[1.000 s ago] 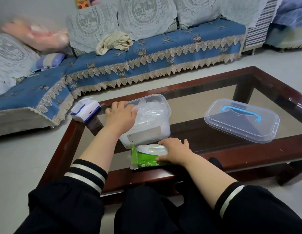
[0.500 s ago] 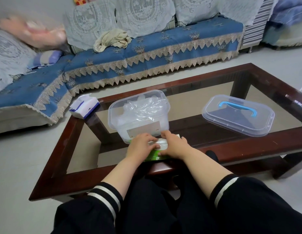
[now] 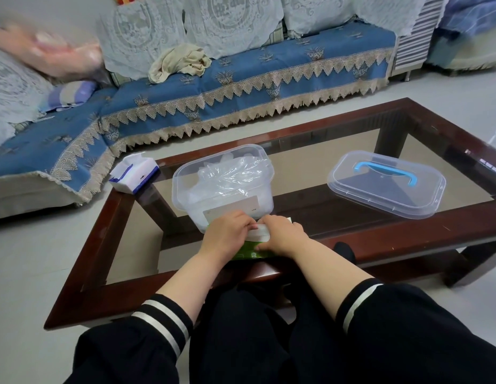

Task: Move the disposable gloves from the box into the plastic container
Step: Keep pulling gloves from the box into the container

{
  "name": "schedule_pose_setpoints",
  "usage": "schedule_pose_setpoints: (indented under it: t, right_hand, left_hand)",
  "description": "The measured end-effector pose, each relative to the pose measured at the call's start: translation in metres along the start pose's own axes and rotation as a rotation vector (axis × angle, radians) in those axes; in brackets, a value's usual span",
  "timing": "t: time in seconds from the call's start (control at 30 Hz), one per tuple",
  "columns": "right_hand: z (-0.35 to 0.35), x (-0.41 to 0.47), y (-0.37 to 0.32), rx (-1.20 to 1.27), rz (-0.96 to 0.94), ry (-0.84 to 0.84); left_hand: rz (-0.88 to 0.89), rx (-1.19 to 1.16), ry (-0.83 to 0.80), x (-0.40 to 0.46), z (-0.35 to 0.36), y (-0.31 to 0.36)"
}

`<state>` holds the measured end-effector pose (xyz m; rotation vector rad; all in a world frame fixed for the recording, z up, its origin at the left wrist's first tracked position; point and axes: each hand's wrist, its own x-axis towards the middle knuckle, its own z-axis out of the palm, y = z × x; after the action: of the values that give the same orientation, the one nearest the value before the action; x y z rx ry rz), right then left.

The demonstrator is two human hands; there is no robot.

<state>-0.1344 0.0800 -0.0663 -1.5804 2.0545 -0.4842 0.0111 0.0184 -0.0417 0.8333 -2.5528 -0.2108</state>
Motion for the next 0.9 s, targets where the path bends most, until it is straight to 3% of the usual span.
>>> schedule_pose_setpoints:
  t: [0.1,0.2,0.5,0.63,0.7,0.9]
  right_hand:
    - [-0.001,0.000,0.000,-0.008,-0.004,0.004]
    - [-0.002,-0.002,-0.001,-0.021,0.002,-0.010]
    - [-0.002,-0.003,-0.002,0.003,0.016,-0.040]
    - [0.000,-0.002,-0.001,0.006,0.007,-0.014]
    - [0.001,-0.002,-0.001,0.002,0.005,-0.015]
    - [0.002,0.000,0.000,0.001,-0.004,-0.013]
  left_hand:
    - [0.077,0.014,0.034,0.001,-0.005,0.001]
    - [0.036,-0.005,0.068,0.005,-0.016,0.001]
    - [-0.174,-0.281,0.440,0.057,-0.126,0.015]
    - [-0.160,-0.169,0.602,0.077,-0.159,0.013]
    - [-0.169,-0.091,0.567,0.085,-0.155,0.009]
    - [-0.528,0.016,0.142,0.101,-0.091,-0.024]
